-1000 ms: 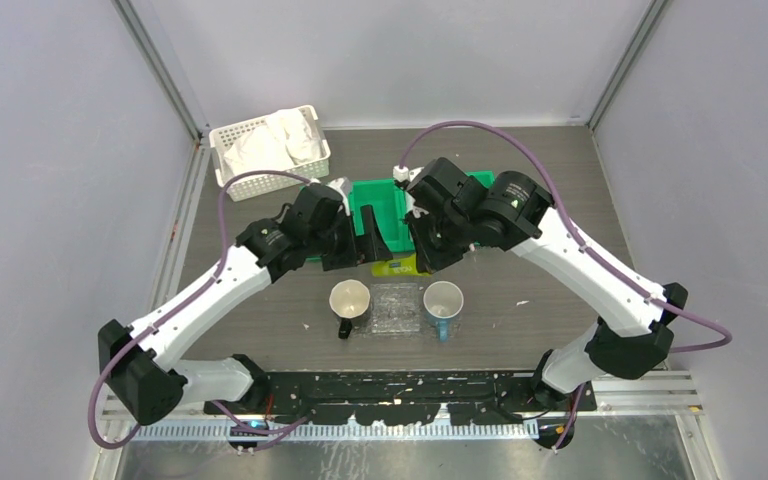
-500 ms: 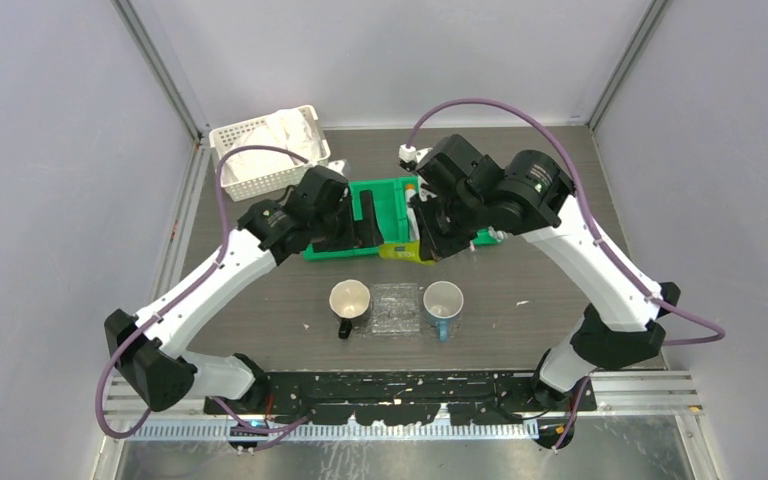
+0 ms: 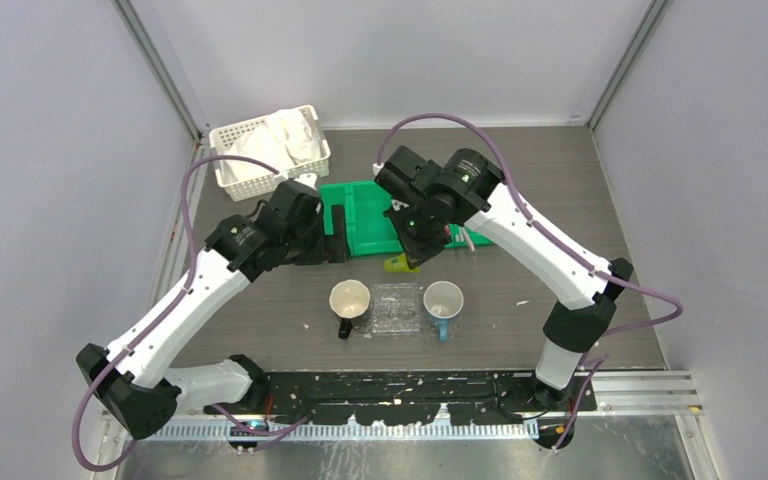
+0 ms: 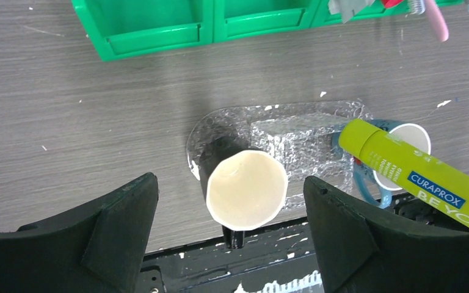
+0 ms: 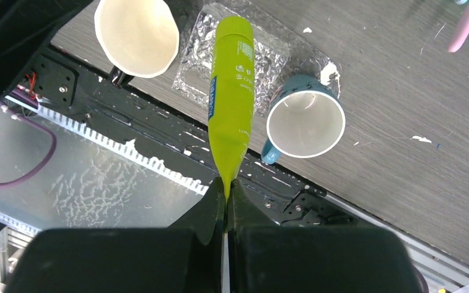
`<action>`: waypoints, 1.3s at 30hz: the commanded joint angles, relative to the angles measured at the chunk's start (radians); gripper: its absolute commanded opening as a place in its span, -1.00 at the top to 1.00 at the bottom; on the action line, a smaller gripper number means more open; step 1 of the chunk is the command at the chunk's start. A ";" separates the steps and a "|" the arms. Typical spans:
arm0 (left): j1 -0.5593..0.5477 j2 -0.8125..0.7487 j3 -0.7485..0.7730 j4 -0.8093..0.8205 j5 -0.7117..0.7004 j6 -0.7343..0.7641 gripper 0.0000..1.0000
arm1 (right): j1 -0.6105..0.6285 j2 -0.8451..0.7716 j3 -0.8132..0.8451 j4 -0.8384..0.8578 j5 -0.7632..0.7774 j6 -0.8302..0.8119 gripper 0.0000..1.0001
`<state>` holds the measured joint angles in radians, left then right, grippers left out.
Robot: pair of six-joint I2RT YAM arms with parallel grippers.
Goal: Prepare toiletry sets of a toothbrush and toothpaste on the tray
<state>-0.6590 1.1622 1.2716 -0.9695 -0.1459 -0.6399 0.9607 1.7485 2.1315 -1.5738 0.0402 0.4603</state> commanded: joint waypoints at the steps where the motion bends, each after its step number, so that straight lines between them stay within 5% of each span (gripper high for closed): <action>1: 0.019 -0.035 -0.028 0.000 0.006 0.034 -0.80 | 0.007 -0.057 -0.025 -0.166 -0.045 0.029 0.98; 13: 0.050 -0.062 -0.085 0.086 0.106 0.024 -0.80 | 0.055 -0.126 -0.117 -0.164 -0.072 0.064 0.98; 22: 0.045 0.032 -0.025 0.272 0.388 -0.086 -0.70 | 0.147 -0.158 -0.002 -0.065 -0.012 0.117 0.98; 32: 0.009 0.047 -0.024 0.287 0.368 -0.119 -0.66 | 0.146 -0.241 -0.140 0.111 -0.009 0.116 0.98; 39: -0.050 0.077 -0.014 0.298 0.344 -0.143 -0.65 | 0.145 -0.194 -0.088 0.152 0.034 0.097 0.98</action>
<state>-0.6800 1.2205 1.2167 -0.7254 0.2020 -0.7609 1.1088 1.5414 1.9934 -1.4975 0.0307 0.5629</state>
